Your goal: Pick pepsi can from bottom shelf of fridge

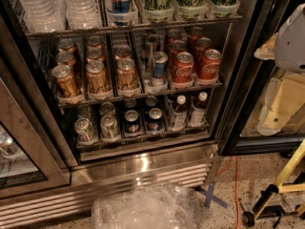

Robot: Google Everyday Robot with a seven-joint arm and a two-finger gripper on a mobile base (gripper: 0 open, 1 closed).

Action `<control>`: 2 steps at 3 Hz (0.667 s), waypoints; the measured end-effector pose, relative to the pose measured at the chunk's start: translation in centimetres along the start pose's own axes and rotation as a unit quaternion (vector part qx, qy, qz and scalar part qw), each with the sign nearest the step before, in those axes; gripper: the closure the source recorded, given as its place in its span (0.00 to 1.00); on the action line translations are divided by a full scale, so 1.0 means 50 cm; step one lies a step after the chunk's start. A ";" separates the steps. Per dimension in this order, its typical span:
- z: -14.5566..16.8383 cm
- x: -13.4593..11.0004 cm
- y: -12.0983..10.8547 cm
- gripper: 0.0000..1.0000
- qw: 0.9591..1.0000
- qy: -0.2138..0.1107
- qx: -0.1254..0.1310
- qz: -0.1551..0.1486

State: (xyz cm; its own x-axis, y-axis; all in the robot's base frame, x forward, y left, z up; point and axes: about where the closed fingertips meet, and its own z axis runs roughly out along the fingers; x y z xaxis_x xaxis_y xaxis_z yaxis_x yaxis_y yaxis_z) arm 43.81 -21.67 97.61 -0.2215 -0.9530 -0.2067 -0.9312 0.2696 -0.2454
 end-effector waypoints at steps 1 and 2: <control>0.000 0.000 0.000 0.00 1.000 0.000 0.000 0.000; 0.026 -0.007 0.008 0.00 0.999 -0.022 -0.003 0.029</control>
Offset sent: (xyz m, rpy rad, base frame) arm 0.0025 0.0175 -0.0436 0.1884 0.0233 -0.1401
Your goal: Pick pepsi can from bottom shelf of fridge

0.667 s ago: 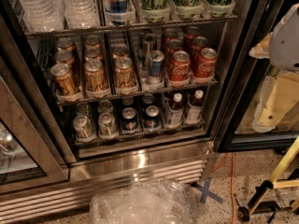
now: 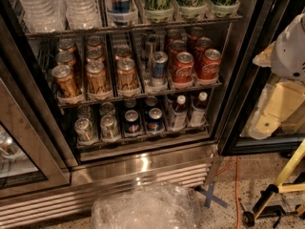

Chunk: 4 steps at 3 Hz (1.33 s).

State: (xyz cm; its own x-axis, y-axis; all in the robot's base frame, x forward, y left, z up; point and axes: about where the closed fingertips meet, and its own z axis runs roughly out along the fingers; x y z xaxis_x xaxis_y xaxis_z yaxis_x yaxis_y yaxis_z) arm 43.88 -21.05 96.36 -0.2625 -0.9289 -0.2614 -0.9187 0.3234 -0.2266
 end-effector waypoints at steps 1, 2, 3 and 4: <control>0.059 -0.024 0.060 0.00 0.996 -0.053 -0.010 0.072; 0.208 -0.024 0.143 0.00 0.983 -0.090 -0.022 0.159; 0.208 -0.024 0.143 0.00 0.983 -0.090 -0.022 0.159; 0.239 -0.062 0.142 0.00 0.978 -0.129 -0.020 0.165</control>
Offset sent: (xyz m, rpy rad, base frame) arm -0.0186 0.0812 -0.1875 0.4479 0.0035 -0.4255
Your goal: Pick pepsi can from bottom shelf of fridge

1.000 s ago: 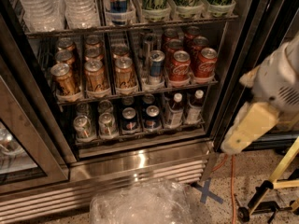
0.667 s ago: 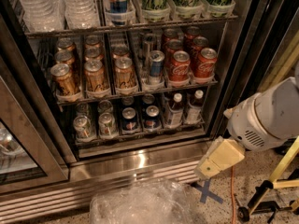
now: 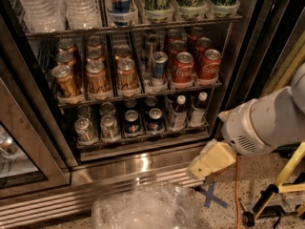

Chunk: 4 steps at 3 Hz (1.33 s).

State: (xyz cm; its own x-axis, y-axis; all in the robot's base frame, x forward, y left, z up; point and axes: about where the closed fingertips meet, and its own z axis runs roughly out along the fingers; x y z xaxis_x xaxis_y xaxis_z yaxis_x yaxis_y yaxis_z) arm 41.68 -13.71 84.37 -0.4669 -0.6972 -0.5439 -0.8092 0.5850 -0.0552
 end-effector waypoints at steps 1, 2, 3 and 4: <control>0.107 -0.043 0.049 0.00 0.996 -0.069 -0.034 0.039; 0.196 -0.084 0.093 0.00 0.989 -0.120 -0.052 0.073; 0.274 -0.113 0.119 0.00 0.980 -0.154 -0.050 0.115; 0.271 -0.133 0.086 0.00 0.978 -0.174 -0.016 0.118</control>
Offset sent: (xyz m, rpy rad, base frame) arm 0.1200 0.1188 -0.0559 0.4908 -0.3691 -0.3180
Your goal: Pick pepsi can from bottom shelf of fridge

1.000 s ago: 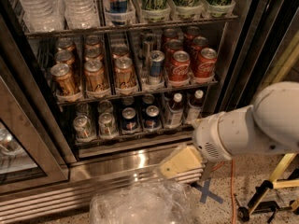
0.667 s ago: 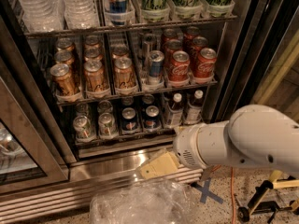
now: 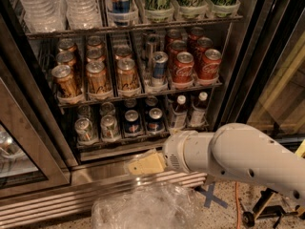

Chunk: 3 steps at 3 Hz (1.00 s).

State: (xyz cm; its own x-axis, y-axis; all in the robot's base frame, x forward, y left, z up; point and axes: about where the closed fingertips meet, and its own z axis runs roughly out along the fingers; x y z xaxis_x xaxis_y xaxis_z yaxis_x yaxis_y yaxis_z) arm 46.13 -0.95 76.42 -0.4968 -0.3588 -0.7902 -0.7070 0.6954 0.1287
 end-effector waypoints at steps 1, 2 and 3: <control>0.000 0.000 0.000 0.00 1.000 0.000 0.000 0.000; 0.024 0.013 -0.021 0.00 1.000 -0.008 0.023 0.016; 0.071 0.104 -0.052 0.00 0.997 0.015 0.069 0.043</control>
Offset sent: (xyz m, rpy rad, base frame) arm 0.0455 -0.0116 -0.0656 0.0215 -0.0288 -0.2616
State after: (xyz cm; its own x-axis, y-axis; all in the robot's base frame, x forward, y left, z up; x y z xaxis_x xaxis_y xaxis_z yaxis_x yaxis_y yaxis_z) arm 47.17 -2.41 69.83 -0.5683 -0.3111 -0.7617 -0.5867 0.8023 0.1101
